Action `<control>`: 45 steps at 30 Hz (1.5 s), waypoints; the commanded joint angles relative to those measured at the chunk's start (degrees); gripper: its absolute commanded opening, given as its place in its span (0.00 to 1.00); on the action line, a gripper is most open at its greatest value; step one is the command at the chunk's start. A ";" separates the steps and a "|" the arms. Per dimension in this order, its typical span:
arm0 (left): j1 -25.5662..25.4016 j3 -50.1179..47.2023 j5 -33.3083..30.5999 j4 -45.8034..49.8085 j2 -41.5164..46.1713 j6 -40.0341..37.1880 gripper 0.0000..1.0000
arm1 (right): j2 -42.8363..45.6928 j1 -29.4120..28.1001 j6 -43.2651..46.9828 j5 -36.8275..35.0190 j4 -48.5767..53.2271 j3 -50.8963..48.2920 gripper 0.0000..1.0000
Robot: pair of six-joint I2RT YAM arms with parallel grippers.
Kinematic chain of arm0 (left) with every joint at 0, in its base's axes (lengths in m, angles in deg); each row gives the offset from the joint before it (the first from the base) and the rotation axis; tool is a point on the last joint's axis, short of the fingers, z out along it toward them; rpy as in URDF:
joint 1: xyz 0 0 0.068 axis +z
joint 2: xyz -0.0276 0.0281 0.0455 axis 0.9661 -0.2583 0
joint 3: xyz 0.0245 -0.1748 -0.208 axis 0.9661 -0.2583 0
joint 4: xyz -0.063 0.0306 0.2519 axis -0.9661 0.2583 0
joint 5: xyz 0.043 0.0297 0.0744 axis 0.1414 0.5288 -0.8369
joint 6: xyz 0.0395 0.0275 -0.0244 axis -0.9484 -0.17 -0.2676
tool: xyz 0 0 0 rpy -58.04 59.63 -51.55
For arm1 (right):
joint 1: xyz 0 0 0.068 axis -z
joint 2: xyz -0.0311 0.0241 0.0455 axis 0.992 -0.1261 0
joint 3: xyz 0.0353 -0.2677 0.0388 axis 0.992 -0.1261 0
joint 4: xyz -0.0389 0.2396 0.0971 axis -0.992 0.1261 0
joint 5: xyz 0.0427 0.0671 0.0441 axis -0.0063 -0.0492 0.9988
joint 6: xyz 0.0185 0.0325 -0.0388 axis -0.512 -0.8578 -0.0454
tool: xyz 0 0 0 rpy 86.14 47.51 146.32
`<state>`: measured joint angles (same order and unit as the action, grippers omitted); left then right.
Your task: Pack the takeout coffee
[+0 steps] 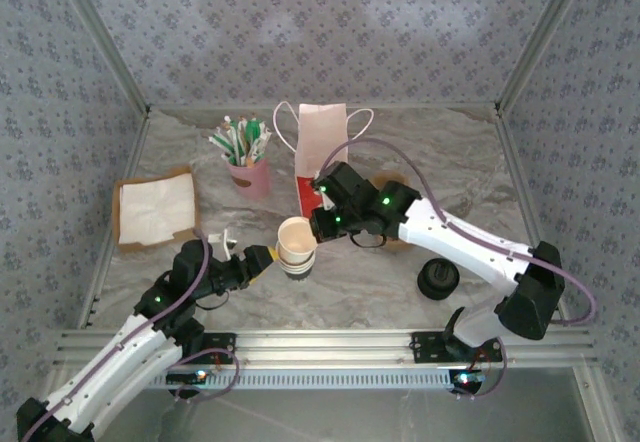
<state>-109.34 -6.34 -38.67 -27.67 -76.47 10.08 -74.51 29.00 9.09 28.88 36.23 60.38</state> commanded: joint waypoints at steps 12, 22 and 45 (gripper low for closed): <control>-0.57 8.99 -8.81 14.70 3.64 -5.88 0.75 | 9.08 0.10 1.59 -4.51 10.55 6.68 0.00; -0.97 18.90 -11.63 19.99 -2.19 -12.70 0.91 | 19.39 6.07 2.89 -6.96 16.89 -0.99 0.00; -21.36 34.23 -31.73 19.89 -22.07 -19.24 1.00 | 17.45 11.77 -0.35 -2.99 -0.32 -28.55 0.07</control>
<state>-129.55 25.18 -66.99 -6.62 -97.96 -7.76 -56.28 40.52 9.70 25.76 39.44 32.66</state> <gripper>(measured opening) 0.994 0.068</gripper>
